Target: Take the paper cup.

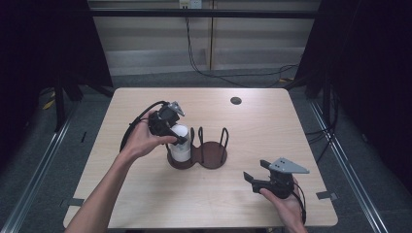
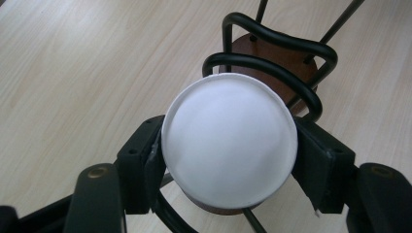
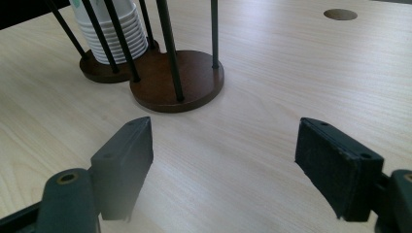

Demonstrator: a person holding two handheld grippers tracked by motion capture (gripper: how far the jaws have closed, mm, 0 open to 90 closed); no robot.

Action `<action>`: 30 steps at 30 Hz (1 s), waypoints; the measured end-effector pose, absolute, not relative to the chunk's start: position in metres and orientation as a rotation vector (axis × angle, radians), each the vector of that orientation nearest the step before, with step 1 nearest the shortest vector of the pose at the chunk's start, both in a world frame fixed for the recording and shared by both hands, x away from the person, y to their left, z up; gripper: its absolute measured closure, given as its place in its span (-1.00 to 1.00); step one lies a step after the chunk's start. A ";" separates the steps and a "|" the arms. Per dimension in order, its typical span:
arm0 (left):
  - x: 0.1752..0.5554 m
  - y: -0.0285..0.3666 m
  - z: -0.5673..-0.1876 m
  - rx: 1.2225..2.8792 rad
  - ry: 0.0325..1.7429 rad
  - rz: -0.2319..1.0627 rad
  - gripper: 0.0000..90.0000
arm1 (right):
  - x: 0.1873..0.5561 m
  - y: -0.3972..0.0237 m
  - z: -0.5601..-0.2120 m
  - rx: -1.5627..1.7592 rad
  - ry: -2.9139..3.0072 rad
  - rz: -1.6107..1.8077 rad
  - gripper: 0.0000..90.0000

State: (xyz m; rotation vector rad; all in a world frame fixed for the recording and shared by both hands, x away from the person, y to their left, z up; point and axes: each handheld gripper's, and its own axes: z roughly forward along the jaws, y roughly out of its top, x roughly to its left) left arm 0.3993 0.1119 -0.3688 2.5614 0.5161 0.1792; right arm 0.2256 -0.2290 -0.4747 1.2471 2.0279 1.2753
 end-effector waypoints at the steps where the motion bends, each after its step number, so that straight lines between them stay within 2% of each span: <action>1: 0.399 0.112 -0.369 2.559 0.520 0.176 -0.23 | 0.226 -0.229 -0.475 1.247 2.026 1.278 -0.53; 30: 0.397 0.125 -0.353 2.482 0.558 0.166 -0.19 | 0.226 -0.229 -0.475 1.243 2.029 1.284 -0.54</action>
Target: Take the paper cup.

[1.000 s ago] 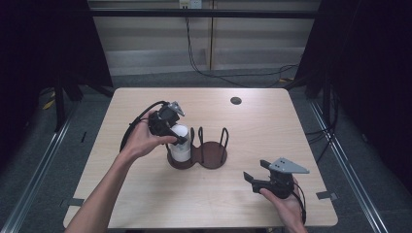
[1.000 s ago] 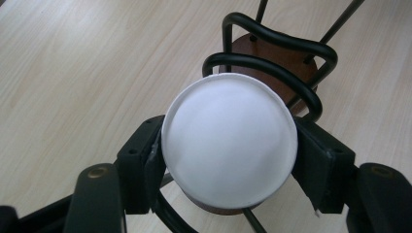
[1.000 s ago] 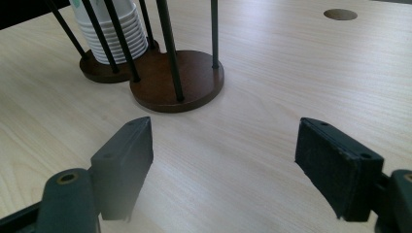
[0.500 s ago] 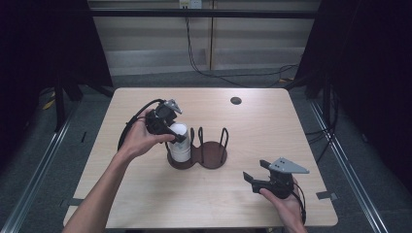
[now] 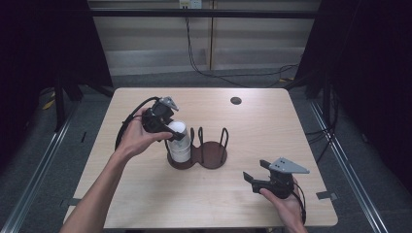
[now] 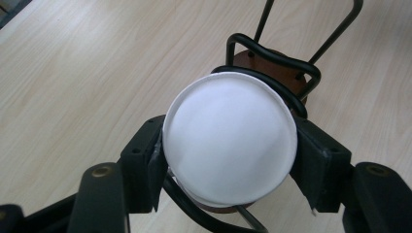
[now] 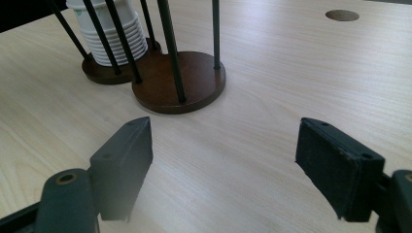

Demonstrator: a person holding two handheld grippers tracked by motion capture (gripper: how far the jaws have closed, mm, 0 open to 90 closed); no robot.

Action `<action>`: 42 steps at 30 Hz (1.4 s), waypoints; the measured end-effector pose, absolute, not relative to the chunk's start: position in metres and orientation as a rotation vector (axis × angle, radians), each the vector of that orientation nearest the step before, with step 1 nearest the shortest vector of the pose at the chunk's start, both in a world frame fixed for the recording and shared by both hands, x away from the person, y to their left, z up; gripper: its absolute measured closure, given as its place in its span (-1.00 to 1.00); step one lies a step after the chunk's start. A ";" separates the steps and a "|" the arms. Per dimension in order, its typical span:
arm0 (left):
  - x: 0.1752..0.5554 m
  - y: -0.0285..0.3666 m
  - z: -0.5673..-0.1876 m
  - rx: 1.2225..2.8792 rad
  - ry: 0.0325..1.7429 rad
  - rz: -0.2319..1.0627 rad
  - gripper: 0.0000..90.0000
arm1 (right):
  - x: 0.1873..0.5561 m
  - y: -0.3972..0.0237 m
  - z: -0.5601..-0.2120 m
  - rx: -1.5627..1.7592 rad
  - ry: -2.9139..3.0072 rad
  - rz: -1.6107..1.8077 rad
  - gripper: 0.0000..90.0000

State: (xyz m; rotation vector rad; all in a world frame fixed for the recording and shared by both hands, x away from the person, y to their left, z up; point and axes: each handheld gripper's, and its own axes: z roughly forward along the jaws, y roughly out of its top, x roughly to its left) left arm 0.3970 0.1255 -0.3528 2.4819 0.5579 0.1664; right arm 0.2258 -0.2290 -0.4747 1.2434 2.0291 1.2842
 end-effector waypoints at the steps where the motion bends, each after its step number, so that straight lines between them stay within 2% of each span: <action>1: 0.397 0.126 -0.352 2.482 0.557 0.164 -0.19 | 0.226 -0.229 -0.475 1.246 2.029 1.284 -0.54; 21: 0.395 0.133 -0.341 2.421 0.574 0.169 -0.19 | 0.227 -0.230 -0.475 1.259 2.026 1.300 -0.54; 32: 0.393 0.144 -0.335 2.292 0.604 0.177 -0.18 | 0.227 -0.229 -0.476 1.262 2.028 1.297 -0.54; 42: 0.390 0.150 -0.330 2.246 0.590 0.183 -0.18 | 0.227 -0.229 -0.476 1.262 2.026 1.296 -0.54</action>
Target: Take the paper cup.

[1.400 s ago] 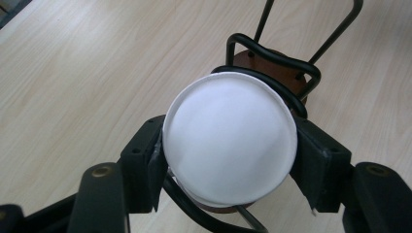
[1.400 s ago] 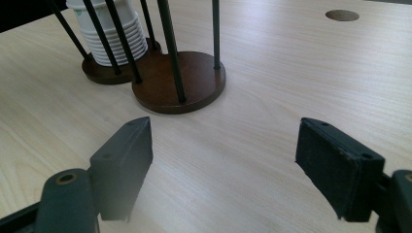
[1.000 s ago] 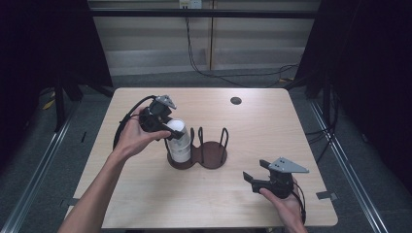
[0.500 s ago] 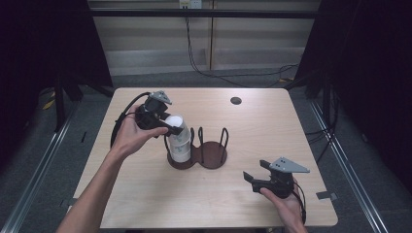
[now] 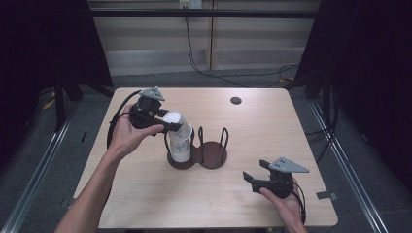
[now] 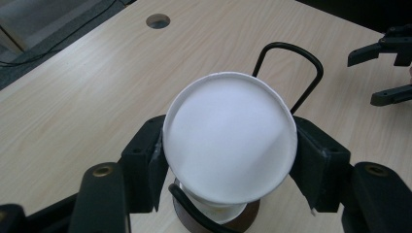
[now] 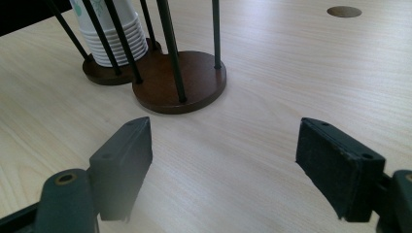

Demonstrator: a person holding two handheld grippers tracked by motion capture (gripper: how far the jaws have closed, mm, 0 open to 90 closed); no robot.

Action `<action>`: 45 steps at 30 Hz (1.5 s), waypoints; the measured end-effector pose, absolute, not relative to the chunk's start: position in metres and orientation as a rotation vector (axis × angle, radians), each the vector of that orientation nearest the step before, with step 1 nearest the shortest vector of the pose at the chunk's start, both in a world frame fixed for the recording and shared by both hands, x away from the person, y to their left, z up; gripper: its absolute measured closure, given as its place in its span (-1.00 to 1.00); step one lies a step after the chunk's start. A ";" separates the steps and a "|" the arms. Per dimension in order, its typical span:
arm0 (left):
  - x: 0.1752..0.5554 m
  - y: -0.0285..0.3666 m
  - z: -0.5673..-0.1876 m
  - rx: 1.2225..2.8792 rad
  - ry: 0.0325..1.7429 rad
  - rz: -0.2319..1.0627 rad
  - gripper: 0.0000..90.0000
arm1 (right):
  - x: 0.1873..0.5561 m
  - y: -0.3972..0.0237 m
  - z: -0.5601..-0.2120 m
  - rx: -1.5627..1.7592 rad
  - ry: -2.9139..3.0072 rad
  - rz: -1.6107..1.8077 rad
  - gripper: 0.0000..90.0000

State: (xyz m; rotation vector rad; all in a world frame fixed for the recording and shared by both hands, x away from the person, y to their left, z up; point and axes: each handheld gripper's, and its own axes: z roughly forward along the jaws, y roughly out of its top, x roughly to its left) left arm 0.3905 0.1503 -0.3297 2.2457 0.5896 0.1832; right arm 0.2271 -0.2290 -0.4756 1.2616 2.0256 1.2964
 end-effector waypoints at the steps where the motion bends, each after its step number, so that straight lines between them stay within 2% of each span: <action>1: 0.389 0.151 -0.329 2.233 0.598 0.186 -0.18 | 0.227 -0.229 -0.476 1.262 2.026 1.296 -0.54; 23: 0.373 0.170 -0.310 2.066 0.561 0.213 -0.18 | 0.227 -0.229 -0.476 1.265 2.024 1.297 -0.55; 33: 0.355 0.170 -0.306 2.049 0.509 0.242 -0.18 | 0.227 -0.227 -0.475 1.255 2.019 1.317 -0.56; 45: 0.338 0.176 -0.312 1.998 0.485 0.198 -0.18 | 0.227 -0.224 -0.474 1.201 2.050 1.345 -0.69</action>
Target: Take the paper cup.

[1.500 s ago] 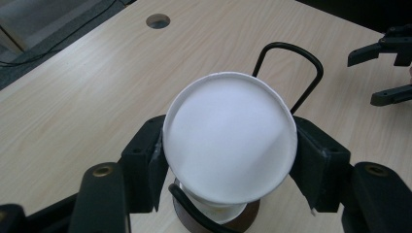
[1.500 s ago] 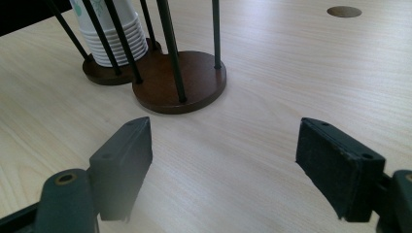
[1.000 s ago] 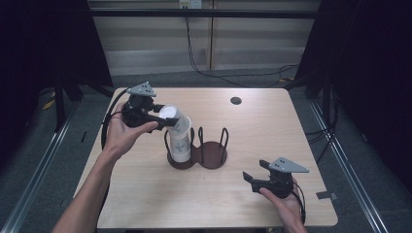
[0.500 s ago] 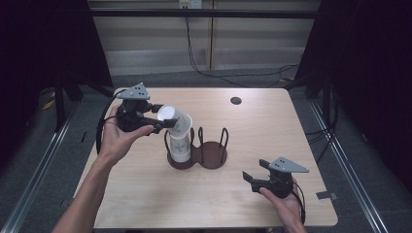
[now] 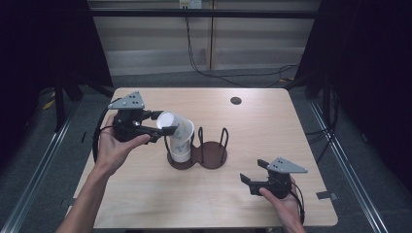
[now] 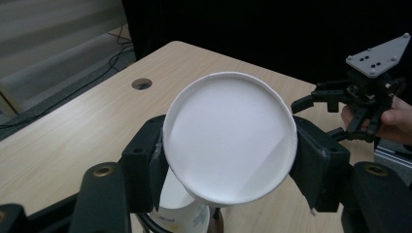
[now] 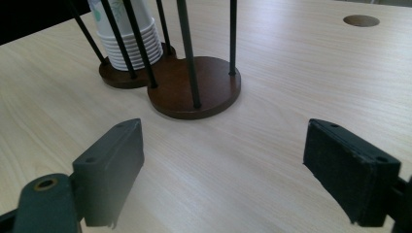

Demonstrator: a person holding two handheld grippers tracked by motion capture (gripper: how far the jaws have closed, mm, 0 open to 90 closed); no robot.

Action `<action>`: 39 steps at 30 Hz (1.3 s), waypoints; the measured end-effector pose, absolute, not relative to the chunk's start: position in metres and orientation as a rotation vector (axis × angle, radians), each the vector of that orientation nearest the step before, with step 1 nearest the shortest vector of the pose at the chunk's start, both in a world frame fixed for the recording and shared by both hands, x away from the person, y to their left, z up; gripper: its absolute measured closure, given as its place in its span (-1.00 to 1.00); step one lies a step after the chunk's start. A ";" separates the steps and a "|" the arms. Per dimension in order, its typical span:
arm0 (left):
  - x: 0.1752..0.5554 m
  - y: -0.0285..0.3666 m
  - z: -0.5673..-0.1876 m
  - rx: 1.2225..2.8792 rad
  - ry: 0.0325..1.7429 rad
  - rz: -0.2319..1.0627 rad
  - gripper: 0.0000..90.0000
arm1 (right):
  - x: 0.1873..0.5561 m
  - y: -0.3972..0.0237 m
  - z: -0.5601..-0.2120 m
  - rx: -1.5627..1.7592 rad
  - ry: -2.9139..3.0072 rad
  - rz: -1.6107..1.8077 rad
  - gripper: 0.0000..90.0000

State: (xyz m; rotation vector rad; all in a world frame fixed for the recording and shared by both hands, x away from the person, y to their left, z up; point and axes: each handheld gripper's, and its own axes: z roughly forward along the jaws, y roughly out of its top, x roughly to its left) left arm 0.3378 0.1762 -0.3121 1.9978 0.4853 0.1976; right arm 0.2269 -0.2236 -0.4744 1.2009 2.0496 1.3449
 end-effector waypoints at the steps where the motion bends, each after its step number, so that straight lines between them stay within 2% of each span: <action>1: 0.337 0.177 -0.313 2.002 0.482 0.205 -0.18 | 0.227 -0.223 -0.474 1.207 2.052 1.343 -0.69; 17: 0.316 0.169 -0.336 2.032 0.437 0.187 -0.18 | 0.231 -0.210 -0.467 1.132 2.121 1.356 -0.67; 18: 0.315 0.169 -0.341 2.025 0.436 0.173 -0.18 | 0.231 -0.207 -0.464 1.101 2.127 1.368 -0.59; 25: 0.308 0.170 -0.352 2.025 0.423 0.147 -0.18 | 0.234 -0.194 -0.455 1.040 2.143 1.442 -0.55; 27: 0.307 0.171 -0.355 2.027 0.421 0.141 -0.18 | 0.236 -0.189 -0.450 1.006 2.164 1.469 -0.39; 29: 0.307 0.172 -0.360 2.015 0.426 0.120 -0.18 | 0.237 -0.183 -0.446 0.979 2.177 1.487 -0.47; 34: 0.306 0.170 -0.373 2.022 0.435 0.099 -0.18 | 0.241 -0.172 -0.438 0.938 2.190 1.507 -0.56; 39: 0.304 0.166 -0.382 2.035 0.417 0.070 -0.18 | 0.244 -0.161 -0.433 0.901 2.215 1.522 -0.53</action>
